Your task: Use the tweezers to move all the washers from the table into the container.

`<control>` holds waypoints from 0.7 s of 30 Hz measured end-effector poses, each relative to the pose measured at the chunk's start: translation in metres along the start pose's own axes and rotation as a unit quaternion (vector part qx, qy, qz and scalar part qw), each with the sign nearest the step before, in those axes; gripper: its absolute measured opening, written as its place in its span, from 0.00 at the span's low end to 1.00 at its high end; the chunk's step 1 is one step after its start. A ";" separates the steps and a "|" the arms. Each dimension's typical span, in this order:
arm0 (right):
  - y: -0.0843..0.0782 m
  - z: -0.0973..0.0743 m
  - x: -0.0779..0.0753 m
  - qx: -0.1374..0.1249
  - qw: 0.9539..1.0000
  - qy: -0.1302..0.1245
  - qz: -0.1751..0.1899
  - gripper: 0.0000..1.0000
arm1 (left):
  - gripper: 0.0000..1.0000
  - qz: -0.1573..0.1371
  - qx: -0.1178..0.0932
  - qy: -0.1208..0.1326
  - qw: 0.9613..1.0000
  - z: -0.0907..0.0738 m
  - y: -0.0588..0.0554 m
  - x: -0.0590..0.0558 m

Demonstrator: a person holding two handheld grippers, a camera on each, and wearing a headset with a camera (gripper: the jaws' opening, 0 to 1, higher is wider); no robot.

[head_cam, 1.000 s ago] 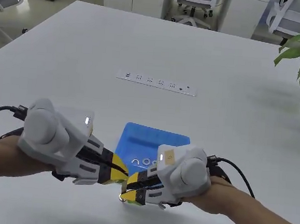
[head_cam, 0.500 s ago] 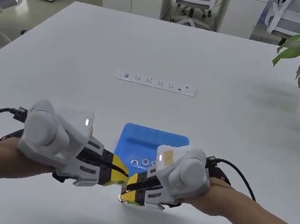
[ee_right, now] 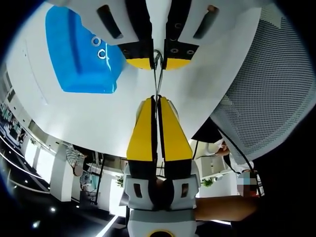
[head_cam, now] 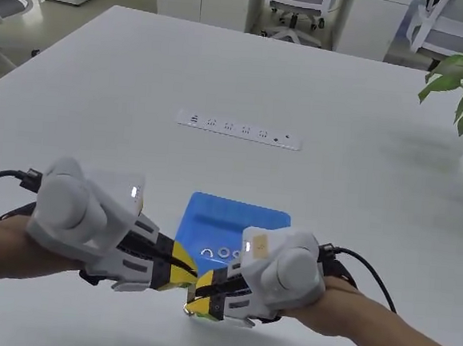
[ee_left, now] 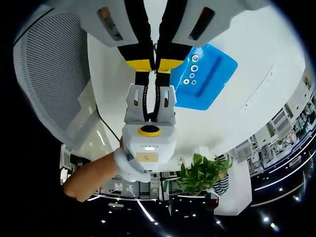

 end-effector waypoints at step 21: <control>0.017 -0.017 0.005 -0.011 1.000 -0.015 -0.009 0.08 | 0.36 -0.048 -0.021 0.019 0.998 -0.008 0.002 0.002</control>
Point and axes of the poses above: the centre of the closed fingertips' face, and the gripper's own axes: z roughly forward along the fingers, x roughly to its left, y roughly out of its top, the point moved 4 cm from there along -z, roughly backward along the fingers, and after that the axes turned 15 degrees about y, right-handed, at the moved point
